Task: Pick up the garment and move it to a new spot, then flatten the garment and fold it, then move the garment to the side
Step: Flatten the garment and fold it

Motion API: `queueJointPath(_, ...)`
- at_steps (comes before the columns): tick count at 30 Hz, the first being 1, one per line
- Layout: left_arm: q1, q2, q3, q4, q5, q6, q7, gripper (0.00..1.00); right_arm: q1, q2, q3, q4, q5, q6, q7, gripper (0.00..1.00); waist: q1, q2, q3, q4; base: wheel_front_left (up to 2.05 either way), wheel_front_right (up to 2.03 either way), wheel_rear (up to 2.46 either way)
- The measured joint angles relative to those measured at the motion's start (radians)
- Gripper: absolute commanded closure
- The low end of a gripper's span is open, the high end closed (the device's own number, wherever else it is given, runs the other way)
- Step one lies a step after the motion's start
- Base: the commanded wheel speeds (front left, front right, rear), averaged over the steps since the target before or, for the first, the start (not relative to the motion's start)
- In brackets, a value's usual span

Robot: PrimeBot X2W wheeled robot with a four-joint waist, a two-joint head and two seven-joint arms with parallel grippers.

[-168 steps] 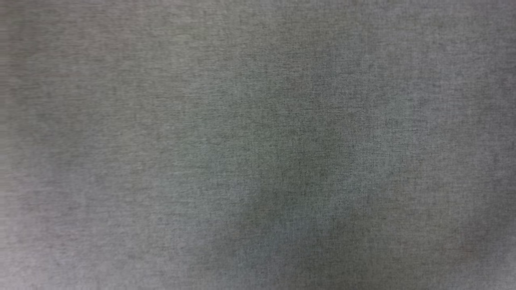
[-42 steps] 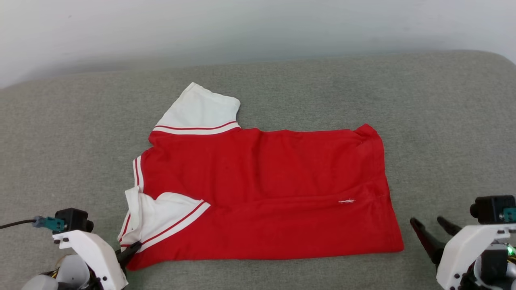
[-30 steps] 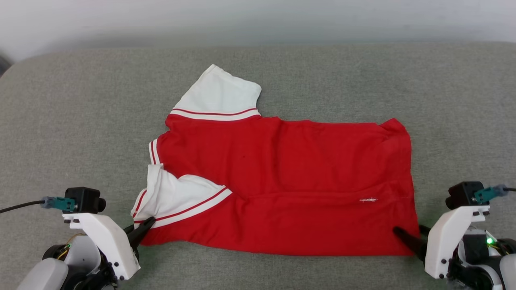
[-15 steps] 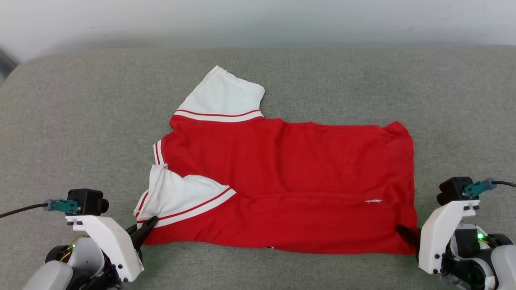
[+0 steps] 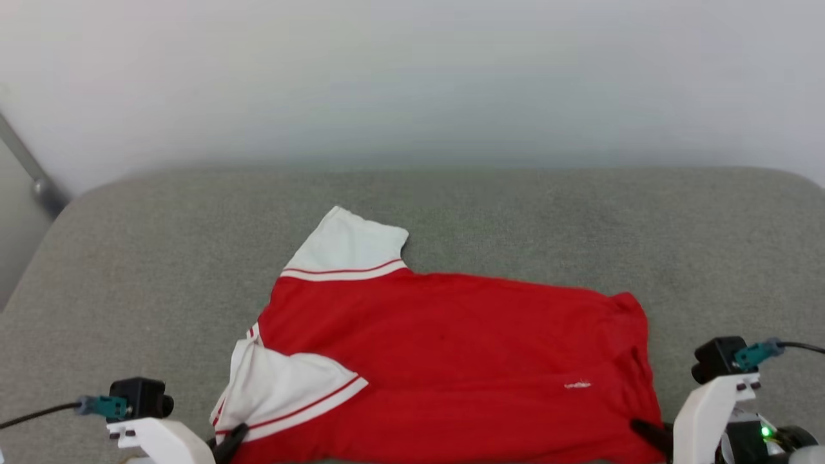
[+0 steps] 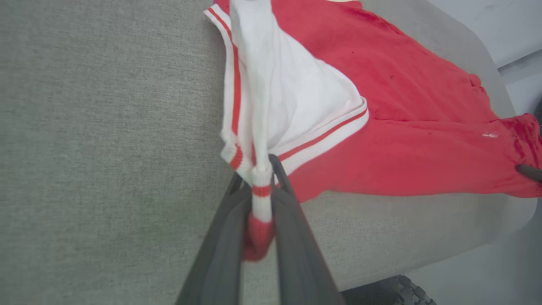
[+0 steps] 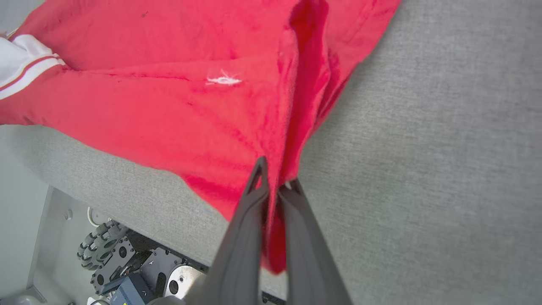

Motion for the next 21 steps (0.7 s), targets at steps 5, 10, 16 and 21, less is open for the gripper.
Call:
queueJointPath(5, 0.051, 0.001, -0.012, -0.02, -0.008, 0.021, 0.015, 1.0, 0.054, -0.004, -0.027, 0.003, -0.002, 0.0, -0.003, 1.0, -0.0001, 0.0, -0.014, 0.002, 0.0, 0.0, 0.0)
queueJointPath(10, 0.044, -0.043, -0.034, 0.035, -0.009, 0.02, 0.002, 0.0, 0.073, 0.011, -0.034, 0.029, -0.022, 0.0, -0.074, 0.0, -0.0001, 0.0, -0.002, -0.001, 0.0, 0.0, 0.0)
queueJointPath(16, -0.005, -0.069, -0.011, 0.072, 0.033, 0.027, -0.092, 0.0, 0.072, 0.026, -0.035, -0.009, -0.109, 0.0, -0.269, 0.0, 0.0, 0.0, 0.007, -0.023, 0.0, 0.0, 0.0)
queueJointPath(21, -0.05, -0.069, 0.035, 0.058, 0.097, 0.064, -0.206, 0.0, 0.069, 0.065, -0.07, -0.064, -0.208, 0.0, -0.449, 0.0, -0.0001, 0.0, 0.007, -0.055, 0.0, 0.0, 0.0)
